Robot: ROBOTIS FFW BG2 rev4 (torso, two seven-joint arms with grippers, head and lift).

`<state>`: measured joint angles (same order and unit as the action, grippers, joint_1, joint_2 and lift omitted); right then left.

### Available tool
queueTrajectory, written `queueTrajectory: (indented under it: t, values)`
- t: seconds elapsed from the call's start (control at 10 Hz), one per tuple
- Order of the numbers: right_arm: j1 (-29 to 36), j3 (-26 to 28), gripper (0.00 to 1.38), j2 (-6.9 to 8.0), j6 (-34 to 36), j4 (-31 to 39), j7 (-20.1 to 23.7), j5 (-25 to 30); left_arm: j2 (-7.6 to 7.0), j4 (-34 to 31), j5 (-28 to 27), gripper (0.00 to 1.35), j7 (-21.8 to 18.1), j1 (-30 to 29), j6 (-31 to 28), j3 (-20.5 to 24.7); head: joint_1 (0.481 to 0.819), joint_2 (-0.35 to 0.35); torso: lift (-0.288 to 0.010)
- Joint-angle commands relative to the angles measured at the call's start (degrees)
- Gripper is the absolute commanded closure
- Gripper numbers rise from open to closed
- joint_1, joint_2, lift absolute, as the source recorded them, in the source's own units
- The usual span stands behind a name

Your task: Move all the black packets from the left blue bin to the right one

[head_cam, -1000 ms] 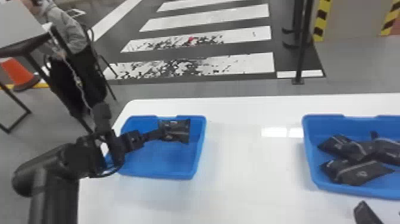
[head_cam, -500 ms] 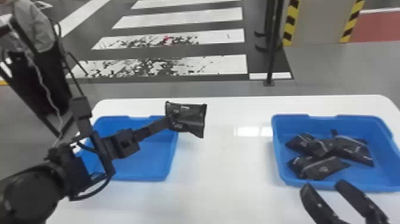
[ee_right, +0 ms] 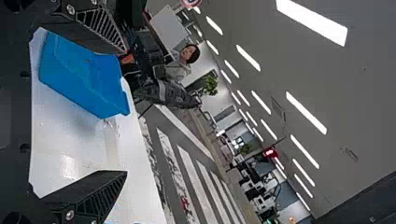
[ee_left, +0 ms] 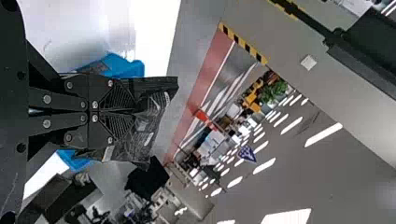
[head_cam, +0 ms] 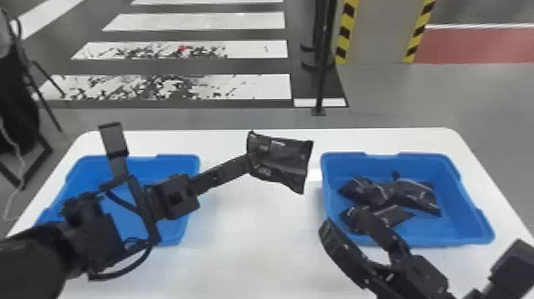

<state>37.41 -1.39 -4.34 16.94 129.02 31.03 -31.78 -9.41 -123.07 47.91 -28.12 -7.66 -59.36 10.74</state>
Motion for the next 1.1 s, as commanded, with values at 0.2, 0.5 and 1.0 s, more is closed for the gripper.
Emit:
queueTrajectory:
  t: [0.2, 0.5, 1.0]
  values:
    - [-3.8, -1.92, 0.11, -0.41, 0.49, -1.41, 0.0, -2.04, 0.01, -0.04, 2.37, 1.2, -0.27, 1.06, -0.83, -6.06, 0.695, 0.007, -0.154]
    - [-6.19, -2.26, 0.31, -0.49, -4.85, -4.08, -1.32, -3.98, 0.01, -0.18, 2.94, 1.2, -0.71, 1.06, -1.39, -8.46, 0.695, -0.048, -0.154]
    - [-5.49, -1.69, 1.28, -0.41, -5.98, -2.53, -3.61, -4.78, 0.63, -0.74, 3.39, 1.17, -0.27, 0.07, 1.14, -8.34, 0.695, -0.101, -0.154]
